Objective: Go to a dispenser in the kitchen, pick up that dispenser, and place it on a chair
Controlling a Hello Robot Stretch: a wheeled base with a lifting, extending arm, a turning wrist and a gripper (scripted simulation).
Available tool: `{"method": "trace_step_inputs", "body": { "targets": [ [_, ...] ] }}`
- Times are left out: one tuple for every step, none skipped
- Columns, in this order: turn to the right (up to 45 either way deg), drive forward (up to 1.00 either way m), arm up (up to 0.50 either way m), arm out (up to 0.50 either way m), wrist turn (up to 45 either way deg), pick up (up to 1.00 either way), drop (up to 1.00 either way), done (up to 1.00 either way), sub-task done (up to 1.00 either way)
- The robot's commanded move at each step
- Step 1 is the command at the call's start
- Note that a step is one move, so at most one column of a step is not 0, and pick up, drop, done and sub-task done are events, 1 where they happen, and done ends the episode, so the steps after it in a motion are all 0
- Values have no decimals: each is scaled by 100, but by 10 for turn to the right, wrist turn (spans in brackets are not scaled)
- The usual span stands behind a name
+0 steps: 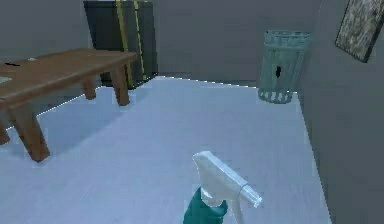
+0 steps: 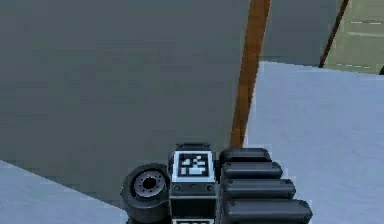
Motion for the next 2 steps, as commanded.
{"method": "trace_step_inputs", "body": {
  "targets": [
    [-450, 0, 0, 0, 0, 0, 0, 0, 0],
    [-240, 0, 0, 0, 0, 0, 0, 0, 0]
  ]
}}
